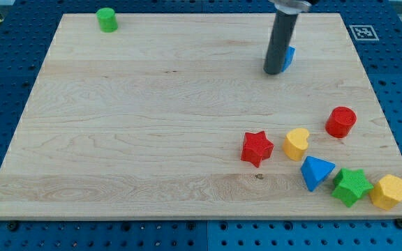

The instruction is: Slide the blue cube to the top center

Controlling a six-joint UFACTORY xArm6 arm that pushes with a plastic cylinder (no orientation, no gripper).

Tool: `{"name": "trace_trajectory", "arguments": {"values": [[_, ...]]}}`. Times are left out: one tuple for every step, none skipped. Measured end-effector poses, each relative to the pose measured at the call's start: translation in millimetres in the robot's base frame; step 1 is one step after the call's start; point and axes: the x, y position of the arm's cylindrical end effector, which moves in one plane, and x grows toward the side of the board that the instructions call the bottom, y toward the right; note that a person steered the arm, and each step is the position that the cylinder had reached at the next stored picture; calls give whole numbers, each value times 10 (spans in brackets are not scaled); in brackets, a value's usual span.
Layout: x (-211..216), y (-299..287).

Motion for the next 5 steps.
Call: {"name": "trace_trajectory", "arguments": {"values": [[-285, -33], [-215, -19], [149, 131], [82, 432], [-52, 433]]}}
